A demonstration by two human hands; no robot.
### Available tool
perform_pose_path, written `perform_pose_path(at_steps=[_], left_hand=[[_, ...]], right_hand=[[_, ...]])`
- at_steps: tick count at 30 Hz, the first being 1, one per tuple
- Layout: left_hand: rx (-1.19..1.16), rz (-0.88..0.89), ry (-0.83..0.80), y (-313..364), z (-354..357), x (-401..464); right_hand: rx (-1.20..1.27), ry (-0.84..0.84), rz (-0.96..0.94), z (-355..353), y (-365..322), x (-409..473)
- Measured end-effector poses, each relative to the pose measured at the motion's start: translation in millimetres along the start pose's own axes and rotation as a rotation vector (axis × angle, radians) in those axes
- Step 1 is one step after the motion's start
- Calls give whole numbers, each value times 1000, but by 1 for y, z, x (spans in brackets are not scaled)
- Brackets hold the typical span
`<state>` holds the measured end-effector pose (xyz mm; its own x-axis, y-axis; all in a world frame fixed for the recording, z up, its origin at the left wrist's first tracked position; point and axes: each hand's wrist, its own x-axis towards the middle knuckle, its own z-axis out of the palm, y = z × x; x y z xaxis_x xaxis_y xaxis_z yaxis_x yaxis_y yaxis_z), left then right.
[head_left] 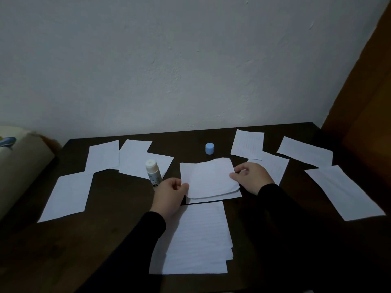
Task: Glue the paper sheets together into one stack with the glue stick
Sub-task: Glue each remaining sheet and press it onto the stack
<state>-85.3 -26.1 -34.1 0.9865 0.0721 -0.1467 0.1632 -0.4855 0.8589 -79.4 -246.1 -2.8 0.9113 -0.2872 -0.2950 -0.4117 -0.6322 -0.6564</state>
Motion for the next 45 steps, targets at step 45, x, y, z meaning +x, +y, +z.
perform_pose_path(at_steps=[45], left_hand=[[1016,221,-353,7,23,12]], right_hand=[[-791,-236,-299,53,14,11]])
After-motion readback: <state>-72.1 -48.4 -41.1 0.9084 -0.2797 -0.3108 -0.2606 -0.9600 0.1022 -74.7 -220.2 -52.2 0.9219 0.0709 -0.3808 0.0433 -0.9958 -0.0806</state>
